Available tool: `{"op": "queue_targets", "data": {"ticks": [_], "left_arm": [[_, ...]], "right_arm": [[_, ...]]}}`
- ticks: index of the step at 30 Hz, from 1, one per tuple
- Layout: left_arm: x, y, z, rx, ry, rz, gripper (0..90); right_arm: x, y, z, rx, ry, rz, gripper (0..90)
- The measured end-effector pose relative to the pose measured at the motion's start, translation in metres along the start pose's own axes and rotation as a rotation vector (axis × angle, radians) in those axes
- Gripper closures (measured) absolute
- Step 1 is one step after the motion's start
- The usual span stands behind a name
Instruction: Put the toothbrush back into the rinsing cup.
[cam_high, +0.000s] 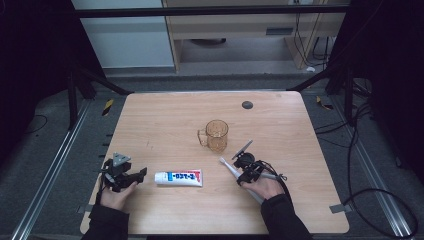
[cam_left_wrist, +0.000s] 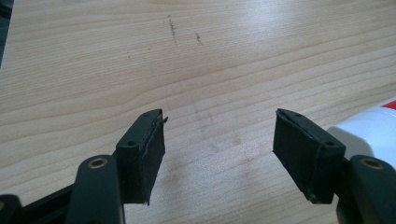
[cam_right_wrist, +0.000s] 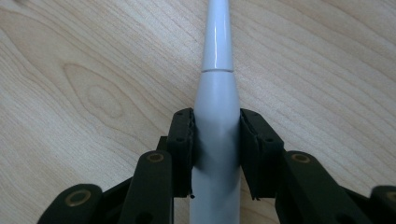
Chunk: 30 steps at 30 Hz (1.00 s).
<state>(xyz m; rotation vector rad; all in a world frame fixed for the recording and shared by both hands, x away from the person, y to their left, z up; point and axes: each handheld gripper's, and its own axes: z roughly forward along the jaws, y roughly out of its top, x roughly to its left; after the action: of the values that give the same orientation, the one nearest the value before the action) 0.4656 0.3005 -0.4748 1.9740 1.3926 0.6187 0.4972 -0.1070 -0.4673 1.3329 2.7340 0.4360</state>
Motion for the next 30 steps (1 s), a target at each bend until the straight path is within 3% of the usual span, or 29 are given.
{"op": "queue_targets", "data": {"ticks": [8, 25, 30], "left_arm": [[0.000, 0.000, 0.000, 0.000, 0.001, -0.002, 33.0], [0.000, 0.000, 0.000, 0.000, 0.000, -0.002, 33.1], [0.000, 0.000, 0.000, 0.000, 0.000, -0.002, 33.1]], "right_arm": [[0.000, -0.001, -0.007, -0.024, 0.004, 0.006, 67.0], [0.000, -0.002, -0.040, -0.150, 0.015, -0.014, 67.2], [-0.001, -0.003, -0.051, -0.228, 0.006, -0.011, 67.1]]}}
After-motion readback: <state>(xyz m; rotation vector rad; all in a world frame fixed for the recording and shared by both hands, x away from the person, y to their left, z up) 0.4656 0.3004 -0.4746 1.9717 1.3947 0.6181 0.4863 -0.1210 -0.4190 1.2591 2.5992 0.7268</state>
